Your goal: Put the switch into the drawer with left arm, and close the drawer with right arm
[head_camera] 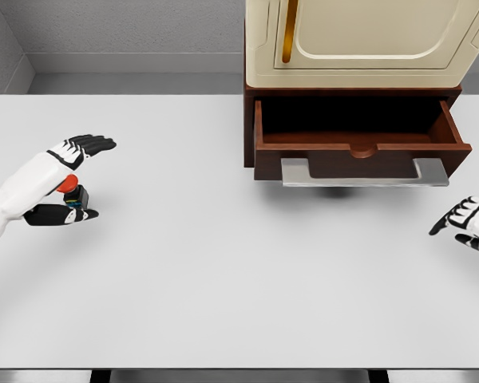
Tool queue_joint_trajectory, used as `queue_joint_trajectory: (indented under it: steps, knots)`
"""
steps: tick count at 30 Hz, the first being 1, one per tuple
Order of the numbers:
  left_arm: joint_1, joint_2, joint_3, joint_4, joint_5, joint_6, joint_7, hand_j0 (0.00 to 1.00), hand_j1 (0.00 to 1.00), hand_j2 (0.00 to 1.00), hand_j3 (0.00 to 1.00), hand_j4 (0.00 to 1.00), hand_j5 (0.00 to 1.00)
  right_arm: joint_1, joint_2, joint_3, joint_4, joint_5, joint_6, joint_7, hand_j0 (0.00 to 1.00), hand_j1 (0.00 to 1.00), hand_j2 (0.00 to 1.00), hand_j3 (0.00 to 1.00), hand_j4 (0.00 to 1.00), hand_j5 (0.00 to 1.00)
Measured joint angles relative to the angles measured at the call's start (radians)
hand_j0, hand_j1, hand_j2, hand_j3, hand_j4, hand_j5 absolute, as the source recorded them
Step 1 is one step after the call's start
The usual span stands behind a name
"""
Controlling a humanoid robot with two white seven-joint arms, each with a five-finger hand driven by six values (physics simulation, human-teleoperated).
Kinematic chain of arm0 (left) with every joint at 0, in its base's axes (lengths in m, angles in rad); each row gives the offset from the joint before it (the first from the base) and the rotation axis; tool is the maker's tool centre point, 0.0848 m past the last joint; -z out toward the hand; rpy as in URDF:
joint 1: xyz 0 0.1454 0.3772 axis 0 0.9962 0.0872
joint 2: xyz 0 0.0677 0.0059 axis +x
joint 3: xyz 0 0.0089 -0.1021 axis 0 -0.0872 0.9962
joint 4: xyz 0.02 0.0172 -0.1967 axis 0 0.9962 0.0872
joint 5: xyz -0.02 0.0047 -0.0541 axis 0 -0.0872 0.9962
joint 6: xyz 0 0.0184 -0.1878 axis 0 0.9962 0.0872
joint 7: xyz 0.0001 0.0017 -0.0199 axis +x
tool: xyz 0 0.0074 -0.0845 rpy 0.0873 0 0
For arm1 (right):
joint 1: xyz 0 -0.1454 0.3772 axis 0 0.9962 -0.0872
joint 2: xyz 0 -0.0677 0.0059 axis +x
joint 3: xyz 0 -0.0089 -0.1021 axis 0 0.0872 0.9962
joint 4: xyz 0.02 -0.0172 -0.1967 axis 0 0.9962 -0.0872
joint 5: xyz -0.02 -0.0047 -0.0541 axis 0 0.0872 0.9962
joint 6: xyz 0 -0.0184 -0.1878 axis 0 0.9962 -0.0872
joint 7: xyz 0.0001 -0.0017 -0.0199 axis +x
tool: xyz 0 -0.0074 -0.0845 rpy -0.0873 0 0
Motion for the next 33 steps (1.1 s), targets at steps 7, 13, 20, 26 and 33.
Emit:
queue_joint_trajectory:
  steps: [7, 13, 20, 26, 33]
  knots:
    - [0.006, 0.002, 0.016, -0.001, 0.126, 0.000, 0.005, 0.98, 0.98, 0.98, 0.98, 0.98, 0.98, -0.005, 0.011, 0.000, -0.005, 0.018, 0.000, 0.000, 0.58, 0.58, 0.58, 0.58, 0.58, 0.58]
    - [-0.005, 0.009, 0.011, 0.008, 0.321, 0.017, 0.002, 0.95, 0.95, 0.95, 0.95, 0.95, 0.95, 0.000, 0.006, 0.000, -0.012, 0.023, 0.000, -0.001, 0.59, 0.59, 0.59, 0.59, 0.59, 0.59]
    - [-0.023, 0.001, -0.031, 0.110, 0.440, 0.178, 0.000, 0.95, 0.95, 0.95, 0.95, 0.95, 0.95, -0.002, 0.007, -0.002, -0.018, 0.037, 0.000, -0.002, 0.59, 0.59, 0.59, 0.59, 0.59, 0.59]
    - [-0.025, -0.001, -0.055, 0.203, 0.582, 0.272, 0.000, 0.95, 0.95, 0.95, 0.95, 0.95, 0.95, -0.002, 0.009, -0.004, -0.025, 0.042, 0.000, -0.001, 0.59, 0.59, 0.59, 0.59, 0.59, 0.59]
    - [-0.035, -0.034, -0.075, 0.311, 0.617, 0.285, 0.000, 0.95, 0.95, 0.95, 0.95, 0.95, 0.95, -0.002, 0.008, -0.002, -0.039, 0.044, 0.000, -0.001, 0.59, 0.59, 0.59, 0.59, 0.59, 0.59]
